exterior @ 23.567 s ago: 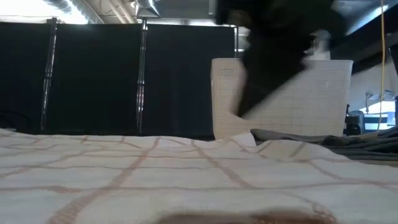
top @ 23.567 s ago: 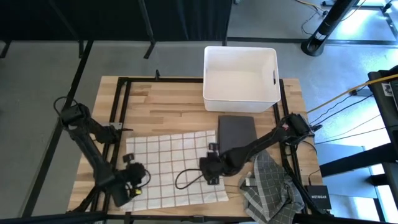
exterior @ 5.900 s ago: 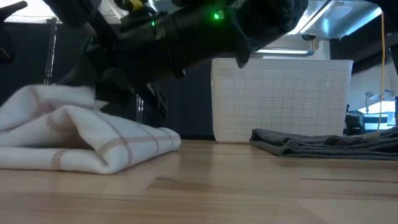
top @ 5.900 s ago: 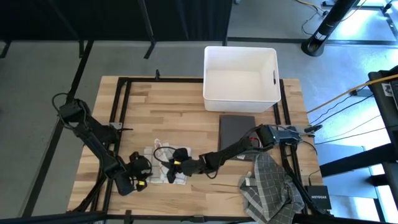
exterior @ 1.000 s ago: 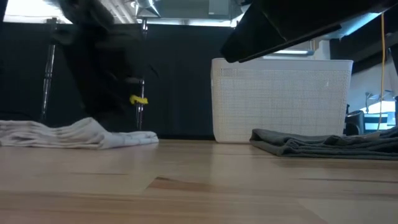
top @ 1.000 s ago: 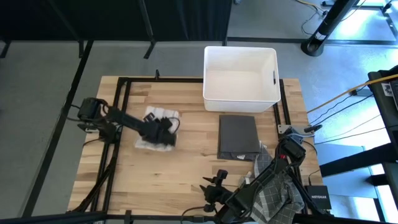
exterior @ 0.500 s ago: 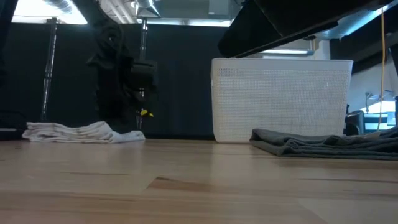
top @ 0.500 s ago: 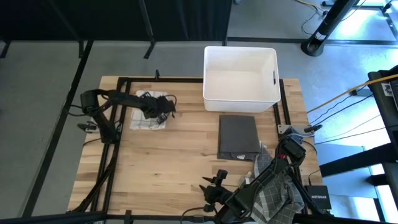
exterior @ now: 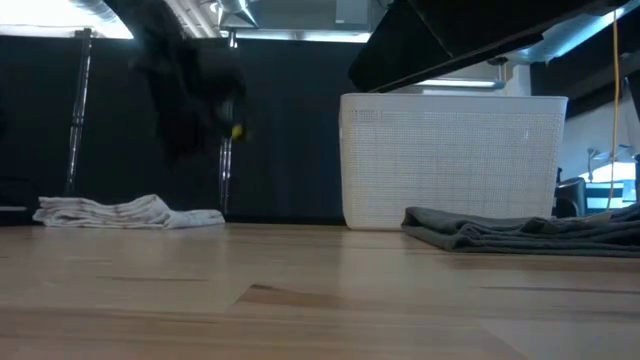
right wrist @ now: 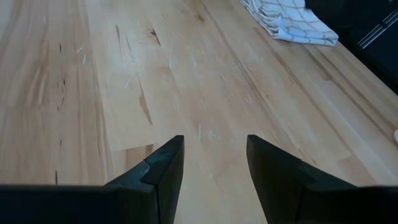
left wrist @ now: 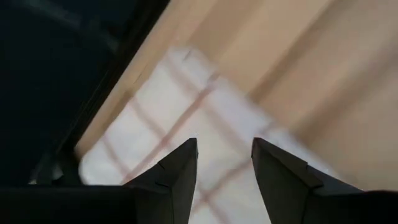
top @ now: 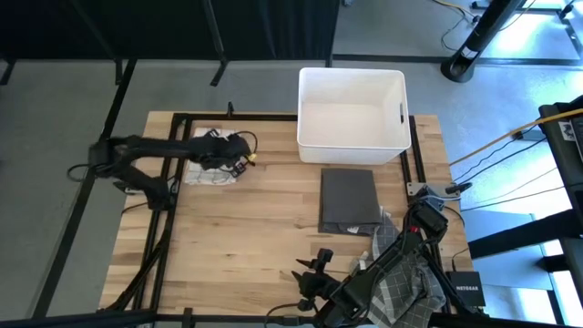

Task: Fold towel
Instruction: Fold the grey towel and put beside the white towel

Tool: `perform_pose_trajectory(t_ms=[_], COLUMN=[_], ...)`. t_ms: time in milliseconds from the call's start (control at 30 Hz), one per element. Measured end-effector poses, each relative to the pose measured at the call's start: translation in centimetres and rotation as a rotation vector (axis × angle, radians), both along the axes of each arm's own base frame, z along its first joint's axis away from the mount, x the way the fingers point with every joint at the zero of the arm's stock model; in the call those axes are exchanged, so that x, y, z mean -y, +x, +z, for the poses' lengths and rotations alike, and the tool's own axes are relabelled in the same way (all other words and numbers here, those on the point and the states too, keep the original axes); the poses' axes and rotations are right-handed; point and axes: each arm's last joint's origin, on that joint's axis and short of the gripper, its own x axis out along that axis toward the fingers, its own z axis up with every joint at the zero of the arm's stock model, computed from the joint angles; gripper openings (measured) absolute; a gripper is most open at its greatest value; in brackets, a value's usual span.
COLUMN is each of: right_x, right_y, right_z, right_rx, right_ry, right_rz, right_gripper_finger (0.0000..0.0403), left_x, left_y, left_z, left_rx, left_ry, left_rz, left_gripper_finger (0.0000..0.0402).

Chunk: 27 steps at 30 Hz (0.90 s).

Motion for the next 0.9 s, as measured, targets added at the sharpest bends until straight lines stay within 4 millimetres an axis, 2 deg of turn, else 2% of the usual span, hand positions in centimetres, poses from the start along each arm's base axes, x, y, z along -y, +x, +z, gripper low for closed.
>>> perform_pose_trajectory(t_ms=[133, 233, 400, 567, 633, 700, 800, 900], right_x=[0.1, 0.4, 1.2, 3.0, 3.8, 5.0, 7.0, 9.4], right_y=[0.0, 0.3, 1.4, 3.1, 3.5, 3.4, 2.1, 0.2], right_z=[0.0, 0.0, 0.1, 0.7, 2.3, 4.8, 8.2, 10.8], right_rx=[-0.012, -0.028, -0.012, -0.133, -0.192, -0.242, -0.321, -0.383], right_ry=[-0.016, -0.039, -0.022, -0.022, -0.03, -0.048, -0.095, -0.102], right_rz=[0.002, 0.011, 0.003, 0.055, 0.062, 0.049, 0.016, -0.049], right_gripper_finger=[0.0177, 0.0177, 0.0177, 0.0177, 0.0177, 0.0177, 0.0177, 0.0177], left_x=[4.4, 7.9, 12.9, 15.6, 16.3, 16.8, 17.1, 17.2], left_y=[0.1, -0.2, -1.5, -2.6, -2.9, -3.1, -3.2, -3.4], left_z=[3.3, 5.0, 6.3, 6.7, 6.7, 6.7, 6.7, 6.5], left_rx=[0.22, 0.338, 0.39, 0.423, 0.424, 0.415, 0.417, 0.405], left_ry=[-0.02, -0.043, -0.158, -0.301, -0.322, -0.327, -0.337, -0.347], left_rz=[-0.143, -0.247, -0.496, -0.606, -0.634, -0.656, -0.66, -0.647], left_gripper_finger=[0.0147, 0.0147, 0.0147, 0.0147, 0.0147, 0.0147, 0.0147, 0.0147])
